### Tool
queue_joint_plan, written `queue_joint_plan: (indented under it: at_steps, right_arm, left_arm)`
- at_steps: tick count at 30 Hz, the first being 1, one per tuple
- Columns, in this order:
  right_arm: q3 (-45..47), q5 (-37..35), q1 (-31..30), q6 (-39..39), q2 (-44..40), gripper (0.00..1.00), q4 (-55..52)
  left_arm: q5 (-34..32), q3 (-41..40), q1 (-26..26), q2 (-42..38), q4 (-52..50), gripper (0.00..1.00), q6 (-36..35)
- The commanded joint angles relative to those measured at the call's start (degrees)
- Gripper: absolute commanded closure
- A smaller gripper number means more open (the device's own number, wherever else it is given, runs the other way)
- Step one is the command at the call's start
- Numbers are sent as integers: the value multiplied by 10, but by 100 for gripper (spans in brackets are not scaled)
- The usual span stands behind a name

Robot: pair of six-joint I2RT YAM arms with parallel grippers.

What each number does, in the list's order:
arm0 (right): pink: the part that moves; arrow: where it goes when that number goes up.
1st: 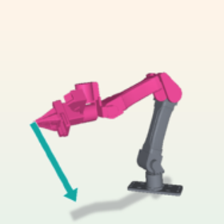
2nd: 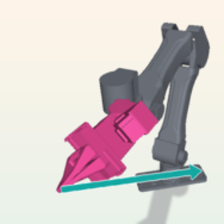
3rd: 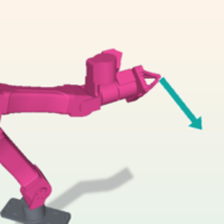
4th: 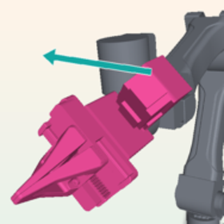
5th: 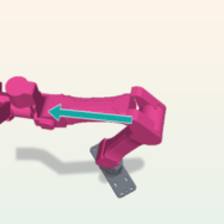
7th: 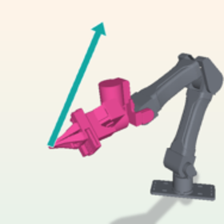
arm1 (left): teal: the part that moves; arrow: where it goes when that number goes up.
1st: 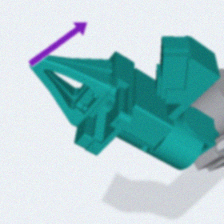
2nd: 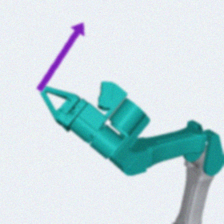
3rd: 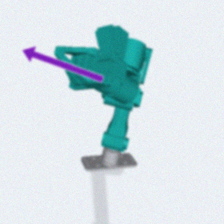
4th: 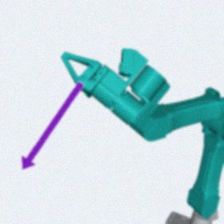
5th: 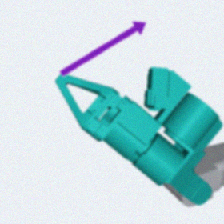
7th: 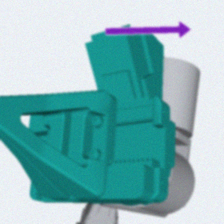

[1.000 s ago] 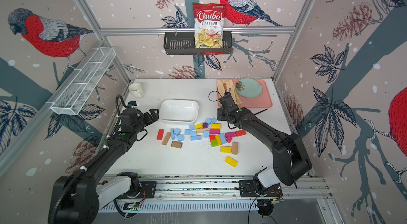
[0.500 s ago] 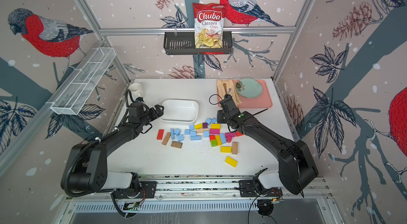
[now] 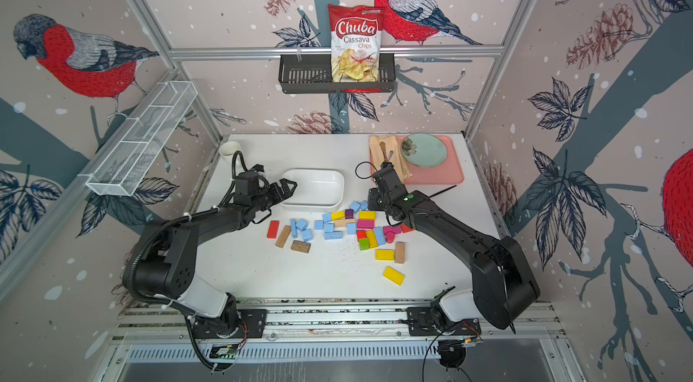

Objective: Pick out the blue building blocks
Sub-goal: Adjust the storage box at the center of the board, then place the building block in the storage box.

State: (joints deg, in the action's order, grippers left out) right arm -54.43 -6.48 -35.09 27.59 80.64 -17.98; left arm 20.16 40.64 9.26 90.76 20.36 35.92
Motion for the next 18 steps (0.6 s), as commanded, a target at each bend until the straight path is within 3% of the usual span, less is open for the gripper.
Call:
queue_joint_plan:
  at_steps: [1, 13, 18]
  right_arm:
    - [-5, 11, 0, 19, 6, 100, 17]
    - [-33, 37, -5, 62, 34, 100, 39]
    - [-69, 5, -25, 65, 56, 100, 28]
  left_arm:
    - [21, -1, 13, 5, 58, 2, 29]
    - [40, -17, 77, 19, 153, 2, 105]
    - [3, -14, 76, -21, 112, 2, 72]
